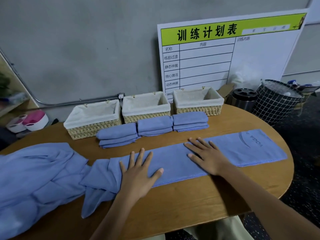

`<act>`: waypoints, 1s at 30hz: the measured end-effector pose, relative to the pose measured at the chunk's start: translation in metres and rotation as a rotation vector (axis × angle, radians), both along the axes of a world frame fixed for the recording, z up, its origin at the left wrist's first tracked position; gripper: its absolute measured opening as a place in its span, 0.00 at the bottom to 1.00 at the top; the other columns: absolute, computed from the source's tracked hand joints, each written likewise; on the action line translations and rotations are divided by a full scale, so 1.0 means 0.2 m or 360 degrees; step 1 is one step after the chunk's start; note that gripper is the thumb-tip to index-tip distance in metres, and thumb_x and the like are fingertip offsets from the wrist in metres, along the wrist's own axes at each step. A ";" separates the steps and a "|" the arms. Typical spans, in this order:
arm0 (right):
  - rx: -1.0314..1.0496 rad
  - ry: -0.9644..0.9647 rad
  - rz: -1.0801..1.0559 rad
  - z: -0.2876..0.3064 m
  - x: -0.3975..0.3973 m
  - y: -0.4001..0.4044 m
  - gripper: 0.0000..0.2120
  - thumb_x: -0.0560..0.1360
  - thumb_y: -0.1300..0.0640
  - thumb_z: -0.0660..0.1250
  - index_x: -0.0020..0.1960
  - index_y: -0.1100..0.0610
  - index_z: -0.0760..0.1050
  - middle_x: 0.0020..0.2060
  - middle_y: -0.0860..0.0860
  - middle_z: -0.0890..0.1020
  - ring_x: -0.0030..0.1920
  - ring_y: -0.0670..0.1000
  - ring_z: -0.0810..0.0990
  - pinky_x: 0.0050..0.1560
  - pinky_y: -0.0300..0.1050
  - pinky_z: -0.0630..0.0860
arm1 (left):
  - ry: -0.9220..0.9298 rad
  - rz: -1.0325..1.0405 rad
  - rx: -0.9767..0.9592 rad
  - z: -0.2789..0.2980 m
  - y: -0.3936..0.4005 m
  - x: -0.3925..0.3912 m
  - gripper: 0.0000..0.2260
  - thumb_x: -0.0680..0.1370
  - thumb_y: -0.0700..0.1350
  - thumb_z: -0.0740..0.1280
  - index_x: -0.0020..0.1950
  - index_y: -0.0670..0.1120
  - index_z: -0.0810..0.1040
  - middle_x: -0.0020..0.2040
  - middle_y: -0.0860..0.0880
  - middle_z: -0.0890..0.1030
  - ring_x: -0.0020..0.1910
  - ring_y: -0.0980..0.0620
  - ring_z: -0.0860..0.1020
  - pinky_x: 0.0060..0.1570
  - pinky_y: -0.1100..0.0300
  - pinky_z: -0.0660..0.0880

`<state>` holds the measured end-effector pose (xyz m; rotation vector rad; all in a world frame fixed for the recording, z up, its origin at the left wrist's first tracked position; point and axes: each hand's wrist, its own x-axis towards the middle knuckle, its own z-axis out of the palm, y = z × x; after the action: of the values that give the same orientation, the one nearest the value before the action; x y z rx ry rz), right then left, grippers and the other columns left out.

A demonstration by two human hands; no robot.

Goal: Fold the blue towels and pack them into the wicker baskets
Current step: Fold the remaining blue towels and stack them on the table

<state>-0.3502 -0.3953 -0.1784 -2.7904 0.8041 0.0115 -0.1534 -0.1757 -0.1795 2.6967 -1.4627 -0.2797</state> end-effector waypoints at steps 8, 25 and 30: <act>-0.0273 0.0035 -0.0003 0.05 0.03 0.04 0.39 0.73 0.28 0.29 0.79 0.38 0.50 0.80 0.41 0.49 0.80 0.52 0.46 0.77 0.58 0.46 | 0.0400 -0.0212 -0.0230 0.10 0.08 0.08 0.33 0.79 0.69 0.50 0.82 0.60 0.49 0.82 0.58 0.43 0.81 0.52 0.43 0.78 0.41 0.46; -0.0156 -0.0305 0.0909 0.12 0.89 0.98 0.17 0.79 0.39 0.62 0.55 0.51 0.78 0.52 0.49 0.75 0.53 0.53 0.72 0.51 0.49 0.63 | 0.0333 -0.0476 -0.0146 0.31 0.47 1.00 0.15 0.77 0.41 0.72 0.63 0.49 0.83 0.53 0.54 0.85 0.48 0.61 0.81 0.50 0.63 0.78; -0.0266 -0.0463 0.0955 0.09 0.89 0.98 0.14 0.77 0.42 0.60 0.51 0.49 0.79 0.47 0.47 0.76 0.49 0.52 0.75 0.48 0.50 0.67 | 0.0443 -0.0468 -0.0350 0.25 0.45 1.00 0.08 0.77 0.38 0.70 0.48 0.51 0.83 0.46 0.51 0.85 0.43 0.57 0.82 0.46 0.57 0.79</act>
<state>-0.1721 -0.1988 -0.1602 -2.9745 -0.1150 -0.3606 0.0463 -0.0859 -0.1290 2.1703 -1.6843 -0.4575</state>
